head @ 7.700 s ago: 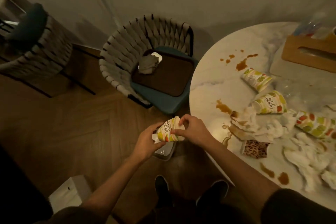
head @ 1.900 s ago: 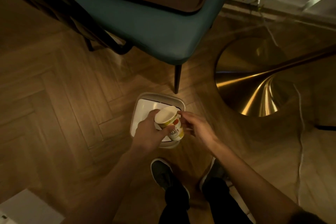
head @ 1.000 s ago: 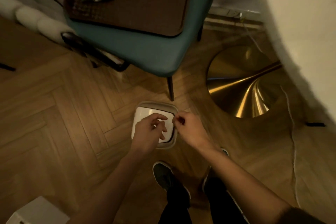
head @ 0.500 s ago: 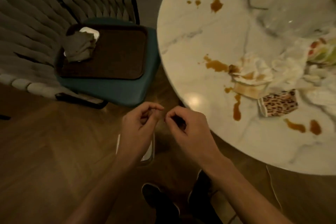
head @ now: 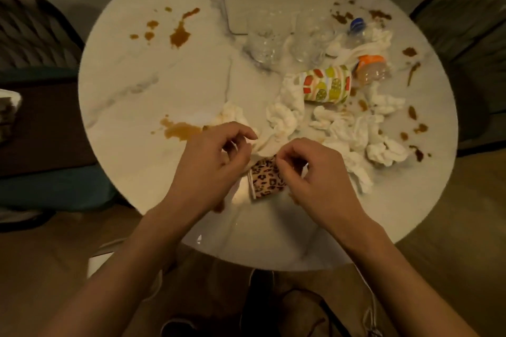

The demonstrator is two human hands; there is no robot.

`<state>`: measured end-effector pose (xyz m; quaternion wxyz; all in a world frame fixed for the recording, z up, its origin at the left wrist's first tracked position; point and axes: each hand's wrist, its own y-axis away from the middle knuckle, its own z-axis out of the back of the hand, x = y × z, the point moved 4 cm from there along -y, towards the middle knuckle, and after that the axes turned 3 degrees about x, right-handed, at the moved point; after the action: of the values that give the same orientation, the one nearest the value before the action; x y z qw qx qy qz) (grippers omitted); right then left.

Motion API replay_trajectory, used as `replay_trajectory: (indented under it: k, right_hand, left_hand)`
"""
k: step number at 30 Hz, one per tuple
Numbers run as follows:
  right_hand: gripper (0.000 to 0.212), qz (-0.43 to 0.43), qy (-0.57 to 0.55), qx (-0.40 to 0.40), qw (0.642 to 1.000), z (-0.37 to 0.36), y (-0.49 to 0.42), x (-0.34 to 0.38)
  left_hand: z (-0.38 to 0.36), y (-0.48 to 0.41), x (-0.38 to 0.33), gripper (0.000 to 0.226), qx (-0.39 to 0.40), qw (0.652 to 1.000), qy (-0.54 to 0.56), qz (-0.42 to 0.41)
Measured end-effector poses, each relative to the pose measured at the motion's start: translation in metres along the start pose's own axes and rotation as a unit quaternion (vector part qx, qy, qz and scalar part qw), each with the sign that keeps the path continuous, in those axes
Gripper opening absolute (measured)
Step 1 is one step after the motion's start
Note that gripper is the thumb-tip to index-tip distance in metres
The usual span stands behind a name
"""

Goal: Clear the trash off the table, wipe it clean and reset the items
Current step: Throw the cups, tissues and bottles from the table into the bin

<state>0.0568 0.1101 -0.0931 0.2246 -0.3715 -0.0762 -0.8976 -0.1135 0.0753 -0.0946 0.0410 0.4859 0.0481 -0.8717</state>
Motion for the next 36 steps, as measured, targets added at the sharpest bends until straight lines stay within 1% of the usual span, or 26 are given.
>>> replay_trajectory:
  k: [1, 3, 6, 7, 9, 10, 12, 14, 16, 18, 20, 22, 24, 28, 29, 31, 33, 36]
  right_hand:
    - [0.001, -0.010, 0.016, 0.002, 1.000, 0.004, -0.001, -0.008]
    - [0.007, -0.030, 0.041, -0.002, 0.999, 0.009, -0.003, -0.022]
    - [0.015, -0.058, 0.048, 0.015, 0.997, 0.010, -0.008, -0.030]
    - [0.018, -0.066, 0.056, 0.031, 0.996, 0.009, -0.010, -0.032]
    - [0.025, -0.071, 0.084, 0.059, 0.992, 0.006, -0.014, -0.033]
    - [0.026, -0.073, 0.083, 0.062, 0.992, 0.005, -0.015, -0.034]
    - [0.024, -0.084, 0.037, 0.056, 0.994, 0.004, -0.016, -0.036]
    - [0.018, -0.091, -0.018, 0.049, 0.995, 0.006, -0.017, -0.036]
    - [0.013, -0.084, -0.046, 0.043, 0.994, 0.009, -0.018, -0.034]
    - [0.012, -0.080, -0.071, 0.041, 0.993, 0.011, -0.016, -0.029]
    - [0.011, -0.069, -0.072, 0.047, 0.994, 0.011, -0.013, -0.023]
    - [0.011, -0.053, -0.048, 0.050, 0.996, 0.009, -0.008, -0.013]
    - [0.008, -0.049, -0.042, 0.055, 0.996, 0.006, -0.002, -0.002]
    - [0.006, -0.068, -0.068, 0.061, 0.994, -0.009, 0.010, 0.018]
    - [0.009, -0.072, -0.071, 0.060, 0.993, -0.013, 0.012, 0.024]
    - [0.016, -0.080, -0.078, 0.060, 0.992, -0.023, 0.017, 0.037]
    - [0.016, -0.081, -0.085, 0.066, 0.991, -0.034, 0.022, 0.052]
    - [0.018, -0.076, -0.114, 0.093, 0.986, -0.055, 0.030, 0.076]
  left_hand:
    - [-0.004, -0.010, -0.002, 0.016, 0.007, 0.999, -0.040, -0.019]
    - [-0.009, -0.030, 0.000, 0.025, 0.035, 0.993, -0.108, -0.038]
    - [-0.010, -0.053, 0.017, 0.055, 0.130, 0.972, -0.196, 0.008]
    - [-0.011, -0.057, 0.022, 0.059, 0.160, 0.964, -0.214, 0.019]
    - [-0.014, -0.061, 0.026, 0.055, 0.179, 0.958, -0.225, 0.012]
    - [-0.014, -0.063, 0.026, 0.049, 0.171, 0.959, -0.225, 0.001]
    - [-0.014, -0.068, 0.023, 0.035, 0.137, 0.968, -0.211, -0.023]
    - [-0.011, -0.071, 0.018, 0.025, 0.093, 0.980, -0.172, -0.042]
    - [-0.002, -0.072, 0.014, 0.018, 0.034, 0.993, -0.112, -0.034]
    - [0.011, -0.069, 0.011, 0.015, -0.023, 0.999, -0.041, 0.006]
    - [0.023, -0.062, 0.013, 0.012, -0.065, 0.995, 0.057, 0.059]
    - [0.034, -0.051, 0.017, 0.011, -0.093, 0.975, 0.178, 0.101]
    - [0.045, -0.037, 0.023, 0.013, -0.116, 0.944, 0.282, 0.130]
    - [0.064, -0.010, 0.039, 0.008, -0.142, 0.874, 0.427, 0.182]
    - [0.069, -0.004, 0.042, 0.008, -0.149, 0.853, 0.463, 0.188]
    - [0.081, 0.011, 0.047, 0.017, -0.163, 0.821, 0.510, 0.199]
    - [0.097, 0.029, 0.050, 0.028, -0.161, 0.810, 0.530, 0.194]
    - [0.127, 0.057, 0.048, 0.024, -0.132, 0.822, 0.532, 0.156]
